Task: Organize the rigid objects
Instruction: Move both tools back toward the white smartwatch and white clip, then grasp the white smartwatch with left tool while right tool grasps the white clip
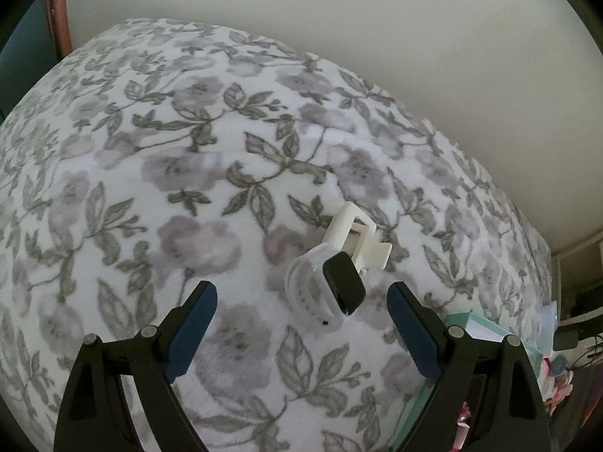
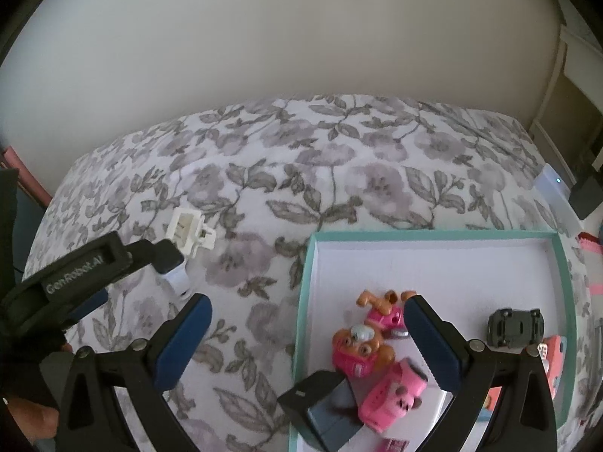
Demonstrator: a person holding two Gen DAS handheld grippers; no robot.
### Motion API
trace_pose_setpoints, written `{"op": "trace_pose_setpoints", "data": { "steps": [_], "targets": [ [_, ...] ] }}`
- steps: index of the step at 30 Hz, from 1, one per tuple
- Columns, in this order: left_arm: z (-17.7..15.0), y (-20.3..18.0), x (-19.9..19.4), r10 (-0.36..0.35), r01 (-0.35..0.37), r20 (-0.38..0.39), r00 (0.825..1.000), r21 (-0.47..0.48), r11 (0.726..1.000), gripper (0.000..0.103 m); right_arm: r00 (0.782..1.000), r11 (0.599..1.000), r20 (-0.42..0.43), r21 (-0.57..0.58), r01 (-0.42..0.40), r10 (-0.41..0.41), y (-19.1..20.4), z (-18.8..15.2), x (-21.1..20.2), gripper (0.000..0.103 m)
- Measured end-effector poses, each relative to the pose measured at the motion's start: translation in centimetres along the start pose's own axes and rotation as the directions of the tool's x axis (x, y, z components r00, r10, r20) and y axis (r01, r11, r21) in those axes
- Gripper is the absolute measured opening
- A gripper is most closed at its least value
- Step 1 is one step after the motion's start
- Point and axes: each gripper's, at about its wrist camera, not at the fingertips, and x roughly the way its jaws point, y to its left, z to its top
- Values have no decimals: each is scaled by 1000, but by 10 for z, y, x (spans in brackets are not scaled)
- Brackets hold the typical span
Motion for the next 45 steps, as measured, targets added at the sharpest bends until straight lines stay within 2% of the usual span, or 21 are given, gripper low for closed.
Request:
{"op": "trace_pose_setpoints", "data": {
  "steps": [6,12,21,25,32,35,38,45],
  "targets": [
    [5,5,17,-3,3,-16,1000,-12,1000,92,1000,1000,13,11,-5,5,-1,15,11,103],
    [8,2,32,-40,40,-39,998,-3,999,91,1000,1000,6,25,-7,7,-2,20,22,103],
    [6,-7,44,-113,114,-83,990,7,993,75,1000,1000,-5,17,12,-12,1,22,33,103],
    [6,-8,44,-114,116,-90,989,9,993,58,1000,1000,-6,21,21,-21,2,23,35,103],
    [6,-1,44,-155,154,-98,983,-21,988,56,999,999,-2,1,32,-32,8,27,35,103],
    [7,4,41,-153,150,-99,983,-38,988,56,999,999,-2,-6,32,-32,13,30,36,103],
    [10,9,35,-114,112,-86,990,-27,993,56,1000,1000,-1,-16,27,-27,19,34,38,103],
    [18,34,26,-80,75,-56,995,-92,993,56,1000,999,4,-52,3,-3,43,46,46,103]
  ]
}}
